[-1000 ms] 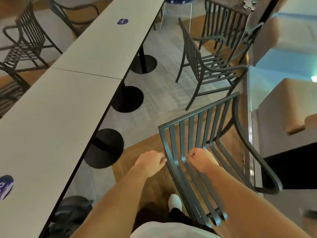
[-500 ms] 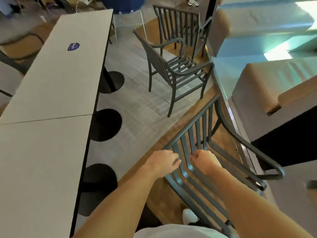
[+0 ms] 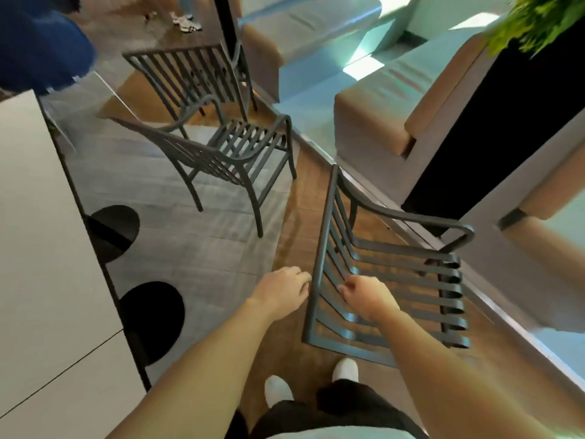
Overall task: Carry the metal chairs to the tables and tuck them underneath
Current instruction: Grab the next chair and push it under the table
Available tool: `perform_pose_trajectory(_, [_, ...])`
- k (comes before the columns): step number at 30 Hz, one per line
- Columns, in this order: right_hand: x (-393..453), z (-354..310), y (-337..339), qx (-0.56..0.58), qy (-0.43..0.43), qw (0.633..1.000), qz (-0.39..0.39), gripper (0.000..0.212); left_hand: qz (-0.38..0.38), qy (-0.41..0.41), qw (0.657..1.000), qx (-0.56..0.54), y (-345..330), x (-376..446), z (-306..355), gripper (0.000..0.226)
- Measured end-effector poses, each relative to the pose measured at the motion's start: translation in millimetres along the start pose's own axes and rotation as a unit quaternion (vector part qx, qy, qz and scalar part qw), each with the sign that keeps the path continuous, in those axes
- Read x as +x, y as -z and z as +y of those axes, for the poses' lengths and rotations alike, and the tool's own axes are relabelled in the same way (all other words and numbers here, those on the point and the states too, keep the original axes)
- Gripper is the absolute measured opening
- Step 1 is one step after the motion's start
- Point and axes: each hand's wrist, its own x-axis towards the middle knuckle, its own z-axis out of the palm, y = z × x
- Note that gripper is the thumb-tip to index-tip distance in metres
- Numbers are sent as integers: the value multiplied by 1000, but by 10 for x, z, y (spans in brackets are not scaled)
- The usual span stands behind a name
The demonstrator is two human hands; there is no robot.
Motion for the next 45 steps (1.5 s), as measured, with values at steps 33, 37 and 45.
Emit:
perform_pose_trajectory(33, [559, -728, -458, 249, -317, 907, 120, 51, -127, -335, 915, 184, 858, 2130, -1029, 63])
perform_pose_trajectory(37, [508, -820, -566, 272, -339, 890, 140, 56, -123, -363, 904, 190, 959, 2140, -1027, 62])
perform_pose_trajectory(45, [395, -874, -590, 281, -335, 890, 129, 61, -111, -362, 908, 179, 963, 1955, -1074, 60])
